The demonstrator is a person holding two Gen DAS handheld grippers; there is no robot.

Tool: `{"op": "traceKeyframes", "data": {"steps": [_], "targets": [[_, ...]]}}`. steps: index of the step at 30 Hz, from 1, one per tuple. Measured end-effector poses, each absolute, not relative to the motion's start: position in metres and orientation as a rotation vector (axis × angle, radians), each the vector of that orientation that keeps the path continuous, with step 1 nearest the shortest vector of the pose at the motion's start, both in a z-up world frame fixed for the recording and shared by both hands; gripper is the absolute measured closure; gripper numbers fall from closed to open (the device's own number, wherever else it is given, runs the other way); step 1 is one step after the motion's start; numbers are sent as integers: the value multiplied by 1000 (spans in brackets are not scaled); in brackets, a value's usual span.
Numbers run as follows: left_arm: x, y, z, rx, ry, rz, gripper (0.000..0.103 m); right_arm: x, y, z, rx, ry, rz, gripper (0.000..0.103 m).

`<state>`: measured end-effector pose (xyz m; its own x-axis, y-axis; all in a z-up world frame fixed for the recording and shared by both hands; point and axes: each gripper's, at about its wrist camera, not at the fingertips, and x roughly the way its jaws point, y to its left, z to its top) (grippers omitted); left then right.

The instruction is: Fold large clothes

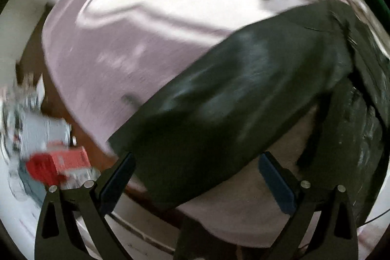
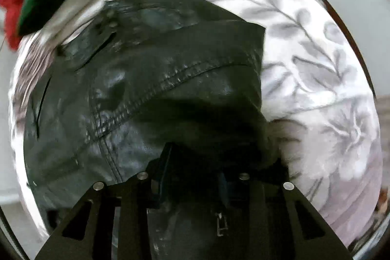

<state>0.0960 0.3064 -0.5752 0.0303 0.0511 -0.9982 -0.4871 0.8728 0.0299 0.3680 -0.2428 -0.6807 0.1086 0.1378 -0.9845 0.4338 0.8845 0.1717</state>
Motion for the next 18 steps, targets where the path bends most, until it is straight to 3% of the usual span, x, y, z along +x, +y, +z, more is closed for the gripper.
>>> {"op": "traceKeyframes", "data": {"steps": [6,9,11,13,14,15,16,18], "targets": [[51,361,-612,-680,1473,495,0,333,-212,-668,506,1540,-60,52],[50,384,-636,-750,1458,493,0,315,-196,-665,580,1583,5,52],[45,385,-643,-814,1404,484,7,301,-177,-670,593,1631,44,52],[44,391,-636,-890,1302,471,48,293,-157,-675,573,1666,84,52],[35,384,-629,-890,1285,487,53,288,-143,-676,557,1680,107,52],[37,389,-619,-873,1246,509,75,284,-127,-676,526,1695,137,52],[37,393,-612,-868,1222,511,91,289,-118,-677,501,1700,155,52],[40,410,-588,-905,1138,484,94,294,-85,-677,433,1691,205,52]]}}
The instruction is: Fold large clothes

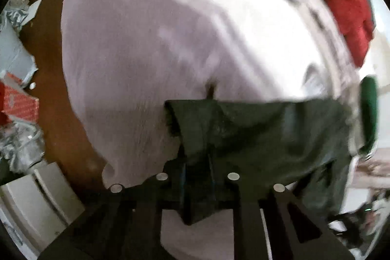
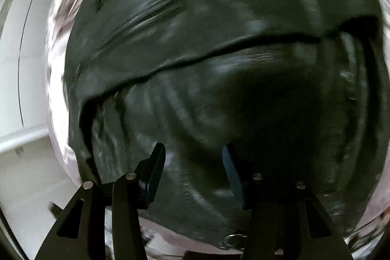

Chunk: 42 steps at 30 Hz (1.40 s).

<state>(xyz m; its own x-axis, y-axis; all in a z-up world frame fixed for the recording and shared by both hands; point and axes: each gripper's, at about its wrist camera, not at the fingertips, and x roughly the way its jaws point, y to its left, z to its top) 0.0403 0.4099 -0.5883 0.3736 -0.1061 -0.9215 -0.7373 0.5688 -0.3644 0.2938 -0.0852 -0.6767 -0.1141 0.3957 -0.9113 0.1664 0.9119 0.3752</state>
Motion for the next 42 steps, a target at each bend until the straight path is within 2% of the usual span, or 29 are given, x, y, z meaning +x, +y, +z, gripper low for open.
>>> {"op": "traceKeyframes", "data": {"steps": [6,9,11,13,15,16,18,20,21,22,27,31,33,35,36,37,42], "targets": [[77,471,-547,-843,1009,431,95,305,-14,-665,364,1647,296,52],[116,508,-576,-825,1056,397,95,314,4,-663,387,1637,299,52],[140,527,-618,-851,1142,379,95,321,14,-667,414,1643,292,52],[145,531,-641,-903,1193,365,90,327,17,-673,429,1659,271,52],[140,535,-643,-972,1184,365,89,329,13,-677,455,1664,248,50],[136,536,-640,-991,1178,361,86,332,12,-681,471,1663,240,41],[120,536,-630,-1056,1170,361,83,332,3,-685,512,1662,224,29],[95,530,-617,-1109,1134,357,62,335,1,-690,541,1661,192,29],[87,527,-614,-1125,1124,355,33,337,0,-691,556,1660,171,29],[76,521,-613,-1163,1119,356,19,338,-3,-692,568,1655,159,29],[69,474,-638,-1375,1039,379,19,344,-4,-691,594,1598,156,29],[108,462,-660,-1301,1017,537,16,349,0,-694,588,1590,161,29],[114,462,-651,-1286,924,551,16,352,1,-694,571,1586,173,29],[124,466,-632,-1215,845,566,36,354,1,-695,566,1584,182,29],[132,468,-625,-1184,829,562,70,355,0,-697,573,1587,190,29],[140,470,-622,-1160,832,557,98,356,0,-699,579,1589,196,29],[175,472,-591,-1024,800,503,100,360,-14,-696,620,1582,226,29]]}}
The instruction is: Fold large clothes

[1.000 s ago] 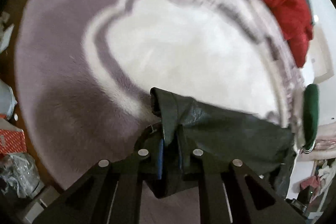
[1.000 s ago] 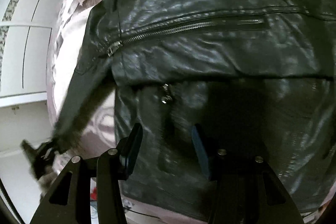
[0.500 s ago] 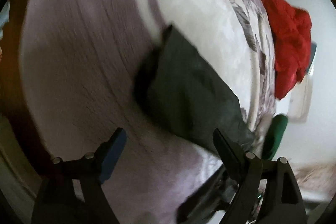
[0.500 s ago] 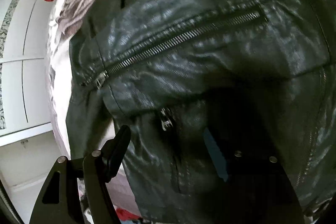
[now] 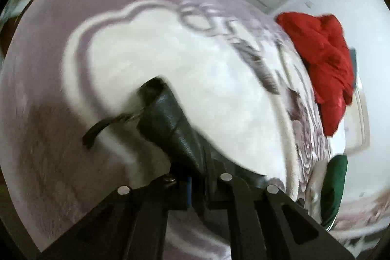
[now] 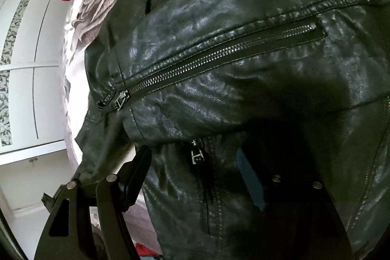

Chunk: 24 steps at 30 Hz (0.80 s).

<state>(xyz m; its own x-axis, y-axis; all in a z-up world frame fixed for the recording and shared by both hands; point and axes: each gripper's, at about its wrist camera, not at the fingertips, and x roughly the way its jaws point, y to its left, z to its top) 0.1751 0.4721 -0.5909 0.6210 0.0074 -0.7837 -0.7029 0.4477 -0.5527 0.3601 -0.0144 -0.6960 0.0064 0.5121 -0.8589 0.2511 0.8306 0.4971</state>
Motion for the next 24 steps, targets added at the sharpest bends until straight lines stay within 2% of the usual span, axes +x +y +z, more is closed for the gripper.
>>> {"op": "traceKeyframes", "data": {"steps": [4,7,11,14,18,20,24], "targets": [[196,448,-529,-850,770,407,100,360,-41,-678,660,1548,245,29],[224,403,-472,-687,737,292,100,358,-72,-663,712,1526,244,29],[269,310,-405,-527,693,68,100,350,-120,-645,731,1493,225,29],[305,218,-385,-465,696,-127,100,341,-163,-635,761,1456,191,29],[345,82,-405,-415,784,-368,100,328,-231,-631,814,1420,108,29],[358,9,-438,-397,888,-471,100,322,-260,-633,830,1419,61,29],[371,-80,-501,-321,1073,-542,100,311,-321,-639,838,1423,-40,29]]}}
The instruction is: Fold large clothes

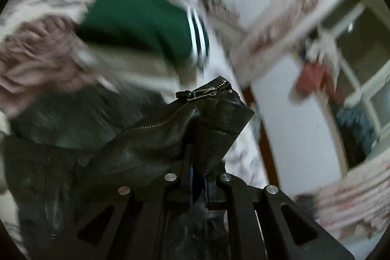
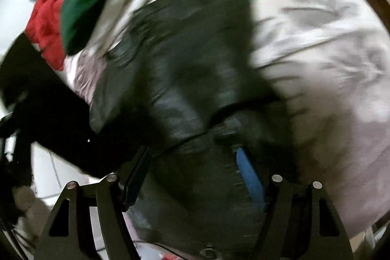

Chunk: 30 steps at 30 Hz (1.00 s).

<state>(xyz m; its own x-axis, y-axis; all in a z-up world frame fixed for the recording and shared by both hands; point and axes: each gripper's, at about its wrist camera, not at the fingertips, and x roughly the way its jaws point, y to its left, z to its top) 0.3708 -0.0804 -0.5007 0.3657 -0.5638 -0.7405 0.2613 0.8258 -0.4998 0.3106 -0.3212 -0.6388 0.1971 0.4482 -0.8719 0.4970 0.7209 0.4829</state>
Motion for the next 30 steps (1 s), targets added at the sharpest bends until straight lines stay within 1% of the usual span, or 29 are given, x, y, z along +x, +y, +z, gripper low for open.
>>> {"op": "traceKeyframes", "data": {"steps": [2,5,7,8,9,10,11,15,19,23,26,28,29,30], "targets": [[367,-113,-535,-225,1176,-542,99,306,-340,-641,839,1426,-62,29],[360,-130,-567,-158,1291,-532,97,305,-368,-644,852,1431,-84,29],[354,-130,-566,-159,1311,-535,96,308,-384,-643,868,1420,-84,28],[350,-126,-560,-159,1293,-540,92,310,-389,-642,875,1412,-79,28],[348,-124,-553,-153,1280,-547,68,313,-394,-639,883,1402,-73,26],[347,-123,-545,-138,1269,-552,16,317,-398,-638,892,1392,-65,25],[346,-118,-539,-124,1263,-558,0,321,-399,-637,898,1384,-55,25],[344,-72,-517,-92,1202,-490,0,349,-396,-628,910,1356,7,24],[358,-8,-517,-22,1163,-263,0,383,-379,-630,910,1360,80,24],[362,54,-542,87,1169,-17,0,423,-345,-643,830,1399,161,24],[366,94,-573,141,1200,152,0,454,-311,-671,701,1503,191,24],[367,108,-591,136,1235,174,0,468,-291,-694,630,1602,187,25],[368,112,-600,113,1248,169,0,472,-285,-696,602,1609,176,30],[369,111,-605,111,1253,170,0,474,-277,-691,512,1599,132,55]]}}
